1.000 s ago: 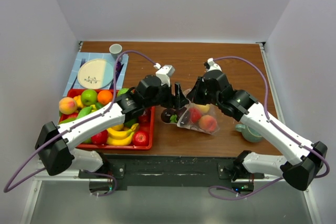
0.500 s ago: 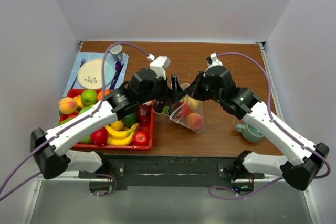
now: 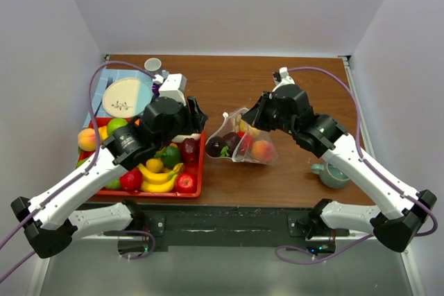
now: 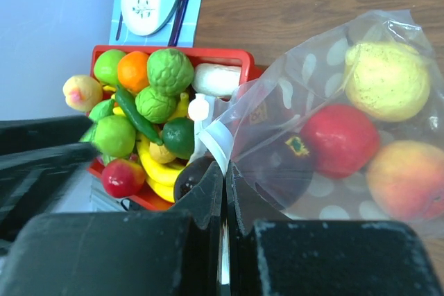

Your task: Place the food in the zip-top bag and seal the zipper

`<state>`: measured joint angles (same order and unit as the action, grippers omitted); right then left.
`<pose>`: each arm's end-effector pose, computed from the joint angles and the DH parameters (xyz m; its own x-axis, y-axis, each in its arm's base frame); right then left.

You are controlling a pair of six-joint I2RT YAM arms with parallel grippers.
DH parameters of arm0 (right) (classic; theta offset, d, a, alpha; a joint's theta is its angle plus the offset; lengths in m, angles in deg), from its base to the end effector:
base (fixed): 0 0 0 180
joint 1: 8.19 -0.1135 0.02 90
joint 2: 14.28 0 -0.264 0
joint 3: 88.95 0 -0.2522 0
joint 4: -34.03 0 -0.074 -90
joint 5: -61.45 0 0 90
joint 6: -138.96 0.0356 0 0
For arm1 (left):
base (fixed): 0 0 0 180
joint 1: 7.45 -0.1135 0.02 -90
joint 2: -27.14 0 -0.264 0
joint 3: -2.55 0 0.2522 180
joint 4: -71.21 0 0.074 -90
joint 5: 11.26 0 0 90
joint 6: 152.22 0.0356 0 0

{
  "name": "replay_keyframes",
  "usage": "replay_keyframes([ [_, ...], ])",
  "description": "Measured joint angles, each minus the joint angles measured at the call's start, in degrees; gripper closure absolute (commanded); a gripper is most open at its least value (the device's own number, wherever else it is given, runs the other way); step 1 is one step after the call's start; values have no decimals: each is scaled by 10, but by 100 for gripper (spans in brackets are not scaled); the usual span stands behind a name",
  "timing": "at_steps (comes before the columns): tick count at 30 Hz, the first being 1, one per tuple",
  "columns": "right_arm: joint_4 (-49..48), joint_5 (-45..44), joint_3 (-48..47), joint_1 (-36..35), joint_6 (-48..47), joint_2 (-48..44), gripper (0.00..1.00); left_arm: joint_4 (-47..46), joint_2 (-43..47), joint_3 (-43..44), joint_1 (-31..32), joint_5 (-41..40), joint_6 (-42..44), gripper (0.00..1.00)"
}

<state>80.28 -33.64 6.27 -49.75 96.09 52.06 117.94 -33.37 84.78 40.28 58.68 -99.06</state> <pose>0.1893 0.1636 0.3840 -0.6788 0.3738 -0.6321 -0.1538 0.7693 0.6201 0.1582 -0.1558 0.3912 -0.5190 -0.2664 -0.8122 0.2185 0.8773 -0.4273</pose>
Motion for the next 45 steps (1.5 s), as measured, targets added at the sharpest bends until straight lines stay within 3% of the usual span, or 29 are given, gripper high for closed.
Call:
replay_keyframes([
  [11, -9, 23, 0, 0, 9, -12, 100, -47, 22, -130, -1, 73, 1, 41],
  [29, -18, 34, 0, 0, 16, -12, 100, -150, -17, -150, -1, 143, 5, 43],
  [32, -20, 36, 0, 0, 17, -12, 100, -152, -19, -150, -1, 138, 4, 51],
  [35, -21, 36, 0, 0, 17, -12, 100, -153, -27, -152, -1, 118, -2, 65],
  [39, -24, 38, 4, 0, 17, -12, 100, -151, -41, -155, -1, 98, -15, 99],
  [45, -39, 51, 53, -6, 22, -15, 100, -69, -80, -71, -1, 99, -63, 100],
])
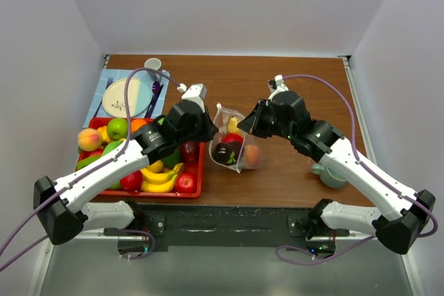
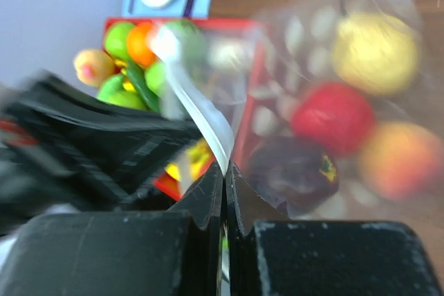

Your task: Place the food in the zip-top bag and seal the zipper

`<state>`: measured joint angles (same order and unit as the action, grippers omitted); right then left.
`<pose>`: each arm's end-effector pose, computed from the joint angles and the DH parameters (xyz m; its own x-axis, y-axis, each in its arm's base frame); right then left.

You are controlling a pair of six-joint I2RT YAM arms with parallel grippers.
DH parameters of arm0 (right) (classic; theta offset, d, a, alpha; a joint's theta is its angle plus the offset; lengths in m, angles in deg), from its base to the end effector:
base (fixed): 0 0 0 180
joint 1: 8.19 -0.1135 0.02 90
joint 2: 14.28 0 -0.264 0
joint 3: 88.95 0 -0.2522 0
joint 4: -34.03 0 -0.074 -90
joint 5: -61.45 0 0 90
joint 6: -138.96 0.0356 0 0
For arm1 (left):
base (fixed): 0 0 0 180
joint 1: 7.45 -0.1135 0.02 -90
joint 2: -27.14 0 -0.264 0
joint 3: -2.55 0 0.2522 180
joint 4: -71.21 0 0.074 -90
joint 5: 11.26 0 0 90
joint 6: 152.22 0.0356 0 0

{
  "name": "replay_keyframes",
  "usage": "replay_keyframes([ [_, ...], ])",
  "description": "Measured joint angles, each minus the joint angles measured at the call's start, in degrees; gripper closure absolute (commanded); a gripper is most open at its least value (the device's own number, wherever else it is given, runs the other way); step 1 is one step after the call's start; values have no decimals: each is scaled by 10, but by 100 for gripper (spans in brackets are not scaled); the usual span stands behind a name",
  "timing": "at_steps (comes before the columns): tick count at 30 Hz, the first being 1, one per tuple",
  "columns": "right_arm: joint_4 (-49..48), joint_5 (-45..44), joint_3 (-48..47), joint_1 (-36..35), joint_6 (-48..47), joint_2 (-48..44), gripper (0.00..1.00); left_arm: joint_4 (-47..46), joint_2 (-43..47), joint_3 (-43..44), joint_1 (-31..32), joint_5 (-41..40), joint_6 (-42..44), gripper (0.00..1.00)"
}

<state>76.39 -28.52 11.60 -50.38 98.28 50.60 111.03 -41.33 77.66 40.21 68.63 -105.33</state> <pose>0.1845 0.1672 0.3649 -0.7347 0.3576 -0.5765 -0.1760 0.7202 0.6711 0.1830 -0.1916 0.3286 -0.6988 -0.2320 -0.6767 0.2071 0.8398 -0.5018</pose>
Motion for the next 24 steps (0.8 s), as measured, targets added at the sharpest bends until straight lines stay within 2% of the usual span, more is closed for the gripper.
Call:
replay_keyframes([
  [4, 3, 1, 16, -16, 2, 5, 100, 37, -4, 61, -7, 14, -75, 100],
  [11, 63, -59, -28, -19, -33, 9, 100, 78, -7, 82, -63, 26, -175, 100],
  [20, 121, -80, -174, 39, -85, 97, 100, 116, -45, 85, -60, 83, -195, 100],
  [24, 114, -73, -177, 38, -88, 126, 100, 126, -45, 108, -69, 91, -187, 100],
])
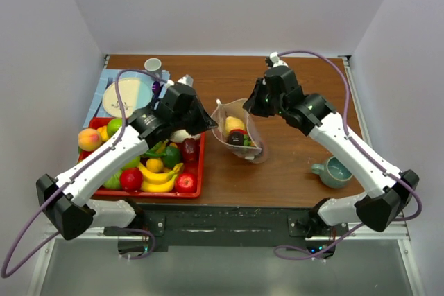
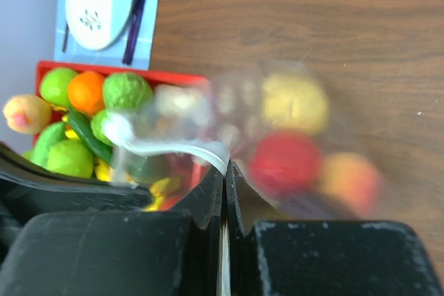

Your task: Place the food in the zip-top bag and seal the zipper

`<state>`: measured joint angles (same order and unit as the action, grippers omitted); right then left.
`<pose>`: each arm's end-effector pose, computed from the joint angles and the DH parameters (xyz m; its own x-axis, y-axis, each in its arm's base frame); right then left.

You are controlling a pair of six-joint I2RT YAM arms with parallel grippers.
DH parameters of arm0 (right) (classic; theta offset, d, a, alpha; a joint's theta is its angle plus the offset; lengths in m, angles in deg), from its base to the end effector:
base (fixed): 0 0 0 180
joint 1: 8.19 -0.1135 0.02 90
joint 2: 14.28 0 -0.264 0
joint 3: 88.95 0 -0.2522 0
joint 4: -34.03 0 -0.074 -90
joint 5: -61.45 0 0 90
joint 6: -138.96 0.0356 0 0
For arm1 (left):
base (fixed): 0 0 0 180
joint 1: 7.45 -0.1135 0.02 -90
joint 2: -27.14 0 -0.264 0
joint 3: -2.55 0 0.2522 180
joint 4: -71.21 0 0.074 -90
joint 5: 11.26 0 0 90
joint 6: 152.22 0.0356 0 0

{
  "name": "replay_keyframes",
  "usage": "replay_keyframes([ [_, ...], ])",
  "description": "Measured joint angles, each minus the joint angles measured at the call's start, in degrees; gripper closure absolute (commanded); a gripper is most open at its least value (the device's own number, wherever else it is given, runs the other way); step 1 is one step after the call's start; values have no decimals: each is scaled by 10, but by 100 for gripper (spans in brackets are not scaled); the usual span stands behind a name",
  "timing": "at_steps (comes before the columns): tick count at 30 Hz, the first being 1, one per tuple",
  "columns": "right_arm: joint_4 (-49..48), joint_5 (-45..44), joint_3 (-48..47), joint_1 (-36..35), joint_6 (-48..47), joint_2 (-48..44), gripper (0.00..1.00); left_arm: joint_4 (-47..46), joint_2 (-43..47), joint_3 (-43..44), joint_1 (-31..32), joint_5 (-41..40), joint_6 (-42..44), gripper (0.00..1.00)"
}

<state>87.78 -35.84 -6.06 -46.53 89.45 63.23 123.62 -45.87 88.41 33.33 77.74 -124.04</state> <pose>0.2310 0.1769 0.3945 -0.6809 0.2826 -0.6756 -0.1194 0.8673 0.4832 0.2073 -0.1780 0.3523 -0.7944 -0.4787 -0.3739 -0.1215 0.7284 -0.6743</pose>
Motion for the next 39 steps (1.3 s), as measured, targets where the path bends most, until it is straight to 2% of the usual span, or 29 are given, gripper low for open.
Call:
replay_keyframes([
  [6, 7, 10, 44, -15, -5, -2, 100, -15, -29, 4, -42, 30, 22, 100],
  [8, 18, 19, 30, 16, -13, 1, 100, -28, -36, -16, -20, 32, 24, 100],
  [10, 32, 44, 1, 79, -22, 9, 100, -40, -36, -39, 15, 37, 21, 100],
  [13, 44, 68, -16, 111, -30, 18, 100, -84, -30, -42, 55, 38, 18, 100],
  [17, 24, 78, 21, 96, -29, -11, 100, -64, -23, -22, 27, 20, 37, 100],
  [21, 19, 67, 75, 63, -28, -69, 100, -55, -67, 25, 1, 11, 62, 100],
  [24, 35, 40, 81, 70, -35, -97, 100, -62, -106, 37, 25, 16, 74, 100],
  [30, 58, 43, 67, 150, -48, -96, 100, -70, -142, 48, 89, 31, 86, 100],
  [33, 45, 47, 81, 130, -43, -108, 100, -62, -142, 63, 56, 35, 104, 100],
  [37, 30, 38, 108, 36, -35, -124, 100, -53, -147, 85, -23, 38, 119, 100],
  [39, 29, 34, 111, 20, -35, -120, 100, -51, -152, 99, -28, 38, 121, 100],
])
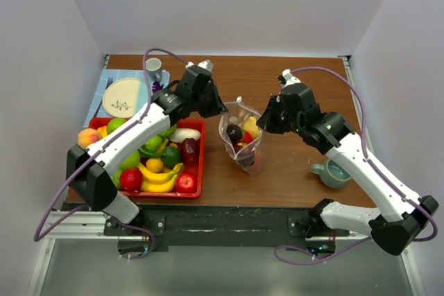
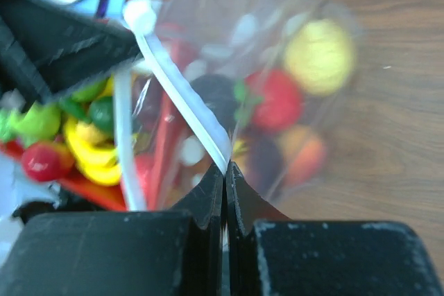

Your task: Place the food in the zip-top bag and seal the zipper

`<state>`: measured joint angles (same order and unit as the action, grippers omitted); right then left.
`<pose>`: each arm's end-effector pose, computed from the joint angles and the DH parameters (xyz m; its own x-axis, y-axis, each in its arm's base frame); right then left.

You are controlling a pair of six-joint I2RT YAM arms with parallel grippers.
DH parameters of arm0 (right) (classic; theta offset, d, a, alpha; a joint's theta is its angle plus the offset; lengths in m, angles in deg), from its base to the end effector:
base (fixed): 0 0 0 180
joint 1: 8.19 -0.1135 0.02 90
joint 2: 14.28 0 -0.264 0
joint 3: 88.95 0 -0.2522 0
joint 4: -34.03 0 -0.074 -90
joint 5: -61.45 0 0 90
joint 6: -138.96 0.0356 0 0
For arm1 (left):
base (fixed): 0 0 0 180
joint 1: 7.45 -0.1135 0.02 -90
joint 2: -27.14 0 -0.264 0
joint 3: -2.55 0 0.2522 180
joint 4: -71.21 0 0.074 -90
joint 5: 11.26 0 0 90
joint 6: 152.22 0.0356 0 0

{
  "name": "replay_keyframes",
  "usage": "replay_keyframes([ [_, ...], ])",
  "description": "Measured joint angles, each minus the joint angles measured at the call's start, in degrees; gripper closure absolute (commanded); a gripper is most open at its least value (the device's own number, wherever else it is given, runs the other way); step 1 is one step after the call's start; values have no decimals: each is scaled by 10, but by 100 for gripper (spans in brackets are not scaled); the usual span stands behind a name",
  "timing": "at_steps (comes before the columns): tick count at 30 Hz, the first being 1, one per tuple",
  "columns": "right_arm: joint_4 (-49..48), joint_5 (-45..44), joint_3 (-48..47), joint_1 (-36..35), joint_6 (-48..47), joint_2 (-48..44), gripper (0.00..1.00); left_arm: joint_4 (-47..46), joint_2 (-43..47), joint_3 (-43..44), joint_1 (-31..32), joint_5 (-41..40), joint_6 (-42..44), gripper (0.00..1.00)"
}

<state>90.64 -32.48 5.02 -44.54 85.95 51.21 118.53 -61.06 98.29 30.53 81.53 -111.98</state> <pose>0.1909 0.1374 0.3777 -0.7077 0.2245 -0.6699 -0.1514 0.8780 0.4541 0.2716 -0.2142 0.3404 -0.8175 -0.3290 -0.4727 0.0311 0.7943 -0.6068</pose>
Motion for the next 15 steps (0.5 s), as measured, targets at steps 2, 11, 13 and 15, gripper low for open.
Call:
replay_keyframes([
  [2, 1, -11, -1, 19, -5, 9, 100, 0, -7, 8, 25, -5, 2, 100],
  [11, 25, 10, -39, 128, -20, 19, 100, -21, -26, -31, 92, 0, 27, 93],
  [13, 23, 25, -38, 118, -21, 10, 100, -29, -26, -36, 81, -2, 33, 91],
  [15, 17, 28, -33, 104, -21, 7, 100, -32, -26, -37, 73, -5, 39, 89],
])
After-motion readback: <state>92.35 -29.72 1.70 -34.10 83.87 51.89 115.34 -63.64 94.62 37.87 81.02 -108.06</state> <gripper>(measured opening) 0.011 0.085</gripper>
